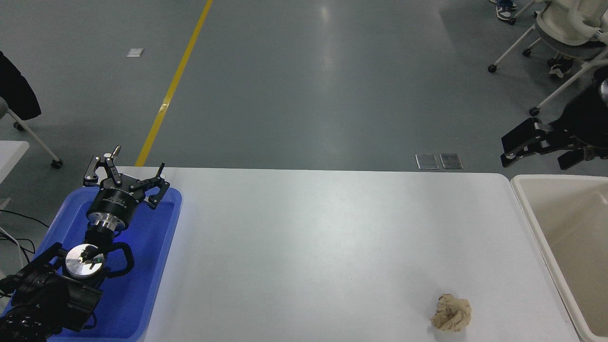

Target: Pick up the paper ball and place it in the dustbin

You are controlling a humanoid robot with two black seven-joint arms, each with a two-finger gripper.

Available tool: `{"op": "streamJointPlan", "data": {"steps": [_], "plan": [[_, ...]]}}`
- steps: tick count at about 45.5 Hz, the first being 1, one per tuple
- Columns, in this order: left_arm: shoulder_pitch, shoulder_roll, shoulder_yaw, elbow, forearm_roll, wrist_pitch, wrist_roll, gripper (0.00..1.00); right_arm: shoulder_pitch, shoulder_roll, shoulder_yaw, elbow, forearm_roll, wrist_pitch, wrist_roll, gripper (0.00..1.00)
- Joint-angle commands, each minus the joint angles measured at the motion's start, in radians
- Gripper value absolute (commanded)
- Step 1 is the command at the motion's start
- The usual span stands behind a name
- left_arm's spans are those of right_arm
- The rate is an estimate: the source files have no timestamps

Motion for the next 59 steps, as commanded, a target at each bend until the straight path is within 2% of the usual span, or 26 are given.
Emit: {"op": "streamJointPlan", "data": {"steps": [1,44,59], "plan": [[0.0,-0.002,-0.003,0.0,-0.003,-0.001,0.0,1.0,0.002,0.007,0.005,0.002,0.0,0.0,0.0,1.0],[0.0,0.0,0.0,0.0,-0.002,0.0,0.0,1.0,-0.001,0.05,0.019,-0.019,0.001,0.0,0.0,1.0],[0.0,0.0,0.0,0.0,0.0,0.0,0.0,1.0,-0.046,0.106,0.044,-0.087,0.018,0.0,0.001,1.0]]}}
